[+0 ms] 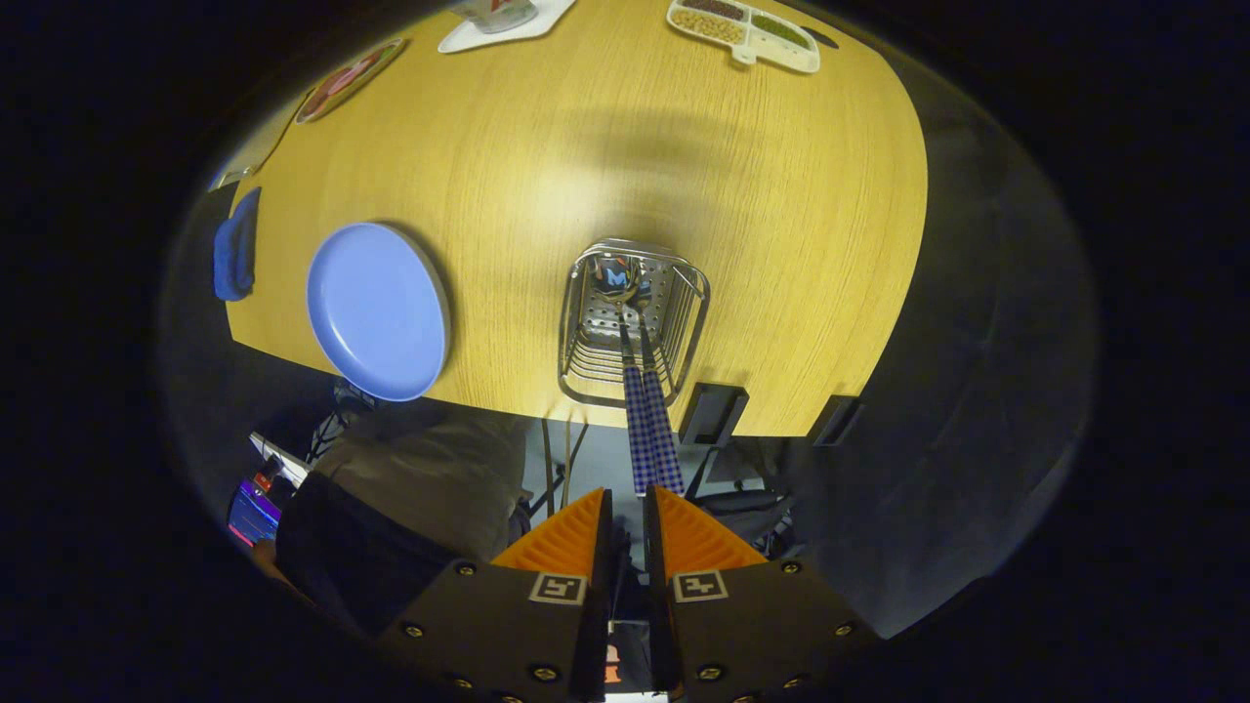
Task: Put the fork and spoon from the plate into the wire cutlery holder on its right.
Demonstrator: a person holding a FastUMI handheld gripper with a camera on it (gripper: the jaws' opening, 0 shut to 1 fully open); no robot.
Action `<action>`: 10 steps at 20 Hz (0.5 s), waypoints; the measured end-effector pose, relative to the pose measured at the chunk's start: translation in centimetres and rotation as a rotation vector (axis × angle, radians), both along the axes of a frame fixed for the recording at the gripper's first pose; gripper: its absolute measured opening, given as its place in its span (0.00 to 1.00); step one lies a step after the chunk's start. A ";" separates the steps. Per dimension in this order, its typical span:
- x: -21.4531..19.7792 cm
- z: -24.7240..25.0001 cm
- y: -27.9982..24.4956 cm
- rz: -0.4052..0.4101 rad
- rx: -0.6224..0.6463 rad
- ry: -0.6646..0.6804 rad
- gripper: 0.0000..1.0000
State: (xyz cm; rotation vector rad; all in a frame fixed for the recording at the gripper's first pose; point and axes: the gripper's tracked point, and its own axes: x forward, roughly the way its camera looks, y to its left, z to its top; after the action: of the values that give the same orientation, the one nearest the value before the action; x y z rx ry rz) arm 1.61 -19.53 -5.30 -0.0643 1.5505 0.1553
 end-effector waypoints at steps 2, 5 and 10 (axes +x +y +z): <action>-0.2 1.2 1.4 -0.020 0.019 -0.149 0.18; 0.6 3.9 4.8 -0.064 0.050 -0.464 0.18; 2.5 12.0 10.3 -0.169 0.096 -1.192 0.18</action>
State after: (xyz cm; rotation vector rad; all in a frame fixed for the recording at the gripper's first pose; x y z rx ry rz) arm 4.10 -9.24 6.66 0.0494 0.3543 0.0330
